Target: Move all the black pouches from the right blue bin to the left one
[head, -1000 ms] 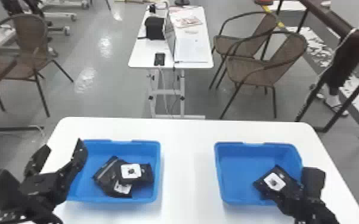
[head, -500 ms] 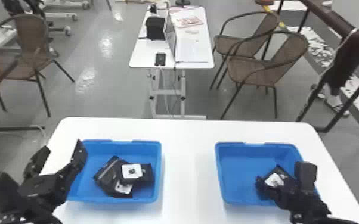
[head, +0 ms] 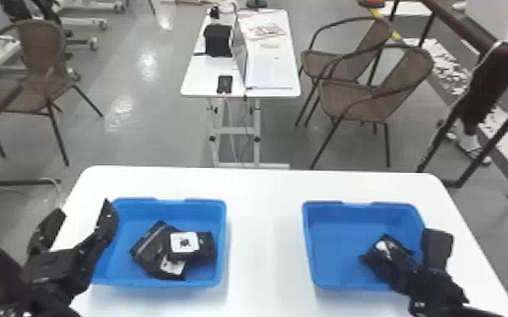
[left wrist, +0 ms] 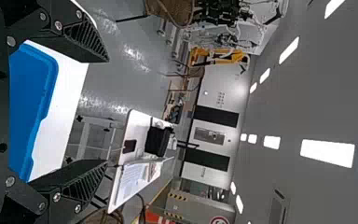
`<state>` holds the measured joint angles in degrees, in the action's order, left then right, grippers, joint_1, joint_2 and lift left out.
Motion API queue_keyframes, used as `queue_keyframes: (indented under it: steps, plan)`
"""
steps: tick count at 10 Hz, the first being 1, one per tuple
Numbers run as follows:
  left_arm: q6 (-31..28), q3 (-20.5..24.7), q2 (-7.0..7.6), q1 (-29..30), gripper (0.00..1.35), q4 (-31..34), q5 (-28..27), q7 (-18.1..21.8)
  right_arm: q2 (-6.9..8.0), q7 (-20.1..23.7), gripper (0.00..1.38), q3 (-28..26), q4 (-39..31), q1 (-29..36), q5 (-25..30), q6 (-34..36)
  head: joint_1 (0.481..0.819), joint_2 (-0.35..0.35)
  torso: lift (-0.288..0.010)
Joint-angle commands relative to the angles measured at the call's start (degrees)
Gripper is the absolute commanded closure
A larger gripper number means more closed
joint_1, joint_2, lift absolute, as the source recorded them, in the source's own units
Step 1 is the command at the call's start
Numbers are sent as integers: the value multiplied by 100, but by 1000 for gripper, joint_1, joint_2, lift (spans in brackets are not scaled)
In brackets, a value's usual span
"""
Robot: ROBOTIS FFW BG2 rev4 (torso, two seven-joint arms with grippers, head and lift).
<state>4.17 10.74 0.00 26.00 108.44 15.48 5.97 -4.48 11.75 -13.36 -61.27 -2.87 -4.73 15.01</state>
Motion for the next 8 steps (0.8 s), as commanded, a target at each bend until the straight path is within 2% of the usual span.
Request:
queue_keyframes:
  steps: [1,4,7,8]
  plan:
    - [49,-2,-15,1,275,-16,16,0,35,-33,1269,0,-122,94,-239,-7,695,-22,10]
    - [189,-11,-15,1,275,-51,25,0,70,-147,1271,0,-438,305,-714,-42,695,-15,10]
    - [172,-46,-15,-51,275,-16,86,0,70,-86,1271,229,-1862,718,-1066,72,695,-9,10]
    - [101,-73,-15,-78,275,-7,157,0,70,196,1271,291,-2257,718,-1048,186,695,1,10]
